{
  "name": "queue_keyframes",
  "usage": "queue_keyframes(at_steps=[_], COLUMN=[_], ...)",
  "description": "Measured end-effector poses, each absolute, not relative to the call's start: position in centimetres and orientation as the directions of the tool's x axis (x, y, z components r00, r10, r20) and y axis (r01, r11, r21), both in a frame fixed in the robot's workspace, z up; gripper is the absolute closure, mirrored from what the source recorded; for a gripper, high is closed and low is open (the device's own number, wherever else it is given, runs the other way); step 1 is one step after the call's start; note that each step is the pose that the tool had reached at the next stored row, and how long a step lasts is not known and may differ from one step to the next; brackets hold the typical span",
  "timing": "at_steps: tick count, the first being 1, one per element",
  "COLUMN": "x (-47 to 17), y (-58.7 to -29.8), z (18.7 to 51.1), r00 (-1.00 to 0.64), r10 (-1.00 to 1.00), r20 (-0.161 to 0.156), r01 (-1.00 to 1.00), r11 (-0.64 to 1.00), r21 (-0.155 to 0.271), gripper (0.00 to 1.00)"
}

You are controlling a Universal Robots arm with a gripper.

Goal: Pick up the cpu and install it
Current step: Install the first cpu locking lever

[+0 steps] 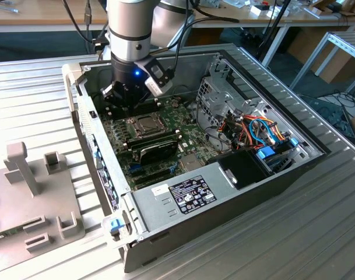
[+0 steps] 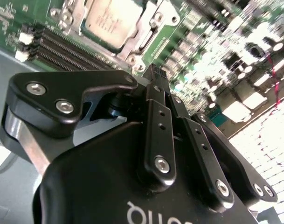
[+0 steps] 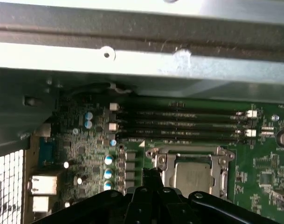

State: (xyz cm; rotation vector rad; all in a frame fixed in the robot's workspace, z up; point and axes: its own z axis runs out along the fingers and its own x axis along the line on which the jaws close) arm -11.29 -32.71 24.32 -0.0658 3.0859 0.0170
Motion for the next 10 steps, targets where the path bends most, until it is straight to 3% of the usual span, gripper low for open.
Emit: queue_keyframes(at_steps=[10], x=[-11.32], y=[-32.64], z=[25.06], r00=[-0.998], r10=[-0.039], r20=[-0.056], r01=[-0.039], r11=[0.999], r21=[0.002], gripper=[0.89])
